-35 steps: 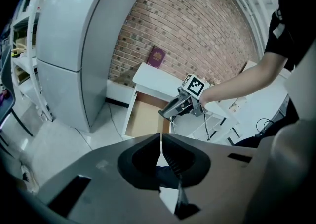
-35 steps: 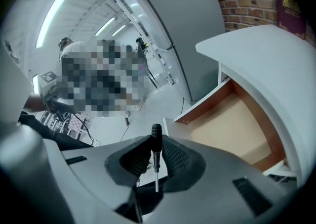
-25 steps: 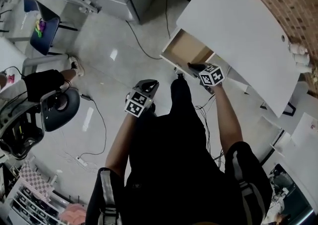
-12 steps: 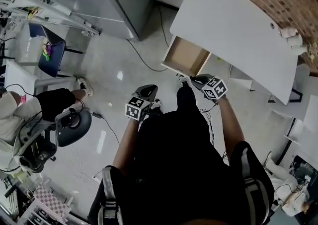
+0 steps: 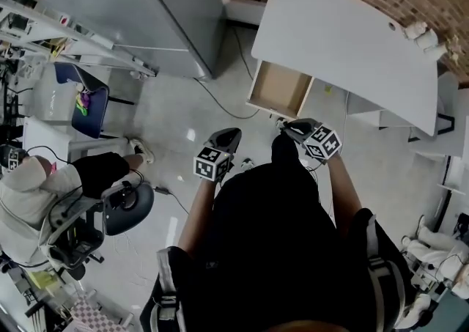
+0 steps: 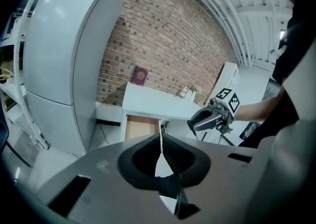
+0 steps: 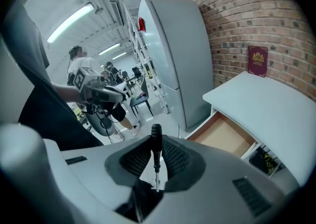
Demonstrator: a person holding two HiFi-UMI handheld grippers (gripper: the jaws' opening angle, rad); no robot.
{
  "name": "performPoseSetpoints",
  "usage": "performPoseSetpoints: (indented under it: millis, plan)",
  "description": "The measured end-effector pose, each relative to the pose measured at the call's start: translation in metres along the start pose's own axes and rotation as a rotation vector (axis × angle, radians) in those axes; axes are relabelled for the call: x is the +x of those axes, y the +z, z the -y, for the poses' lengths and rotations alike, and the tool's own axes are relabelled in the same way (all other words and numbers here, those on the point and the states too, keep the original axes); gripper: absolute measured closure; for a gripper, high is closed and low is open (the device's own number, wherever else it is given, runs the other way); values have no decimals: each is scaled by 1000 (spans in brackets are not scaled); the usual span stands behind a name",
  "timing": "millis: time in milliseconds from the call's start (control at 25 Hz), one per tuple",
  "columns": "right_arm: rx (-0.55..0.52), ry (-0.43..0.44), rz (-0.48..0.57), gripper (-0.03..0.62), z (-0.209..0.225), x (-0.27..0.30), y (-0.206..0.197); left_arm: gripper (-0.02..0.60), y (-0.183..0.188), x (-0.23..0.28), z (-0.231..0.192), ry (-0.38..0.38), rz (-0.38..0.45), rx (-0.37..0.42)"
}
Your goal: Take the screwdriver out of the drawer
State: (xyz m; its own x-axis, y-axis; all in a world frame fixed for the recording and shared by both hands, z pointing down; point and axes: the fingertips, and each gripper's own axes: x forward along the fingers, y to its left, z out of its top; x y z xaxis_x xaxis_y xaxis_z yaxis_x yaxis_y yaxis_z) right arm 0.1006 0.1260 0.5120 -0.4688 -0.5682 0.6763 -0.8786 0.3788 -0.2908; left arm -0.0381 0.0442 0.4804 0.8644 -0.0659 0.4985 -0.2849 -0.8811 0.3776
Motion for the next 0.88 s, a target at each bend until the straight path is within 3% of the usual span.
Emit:
performPoseSetpoints:
  millis: [200, 480, 680, 880]
  plan:
    - [5, -36, 55, 471, -25, -7, 0, 559, -6, -12, 14, -37, 7, 43]
    - [-8, -60, 78, 471, -64, -12, -13, 559, -18, -36, 29, -71, 45, 7]
    - [0, -70, 74, 471, -76, -11, -24, 559, -33, -40, 26, -77, 10, 28]
    - [-13, -88, 57, 471, -73, -12, -29, 560, -26, -35, 29, -78, 25, 21]
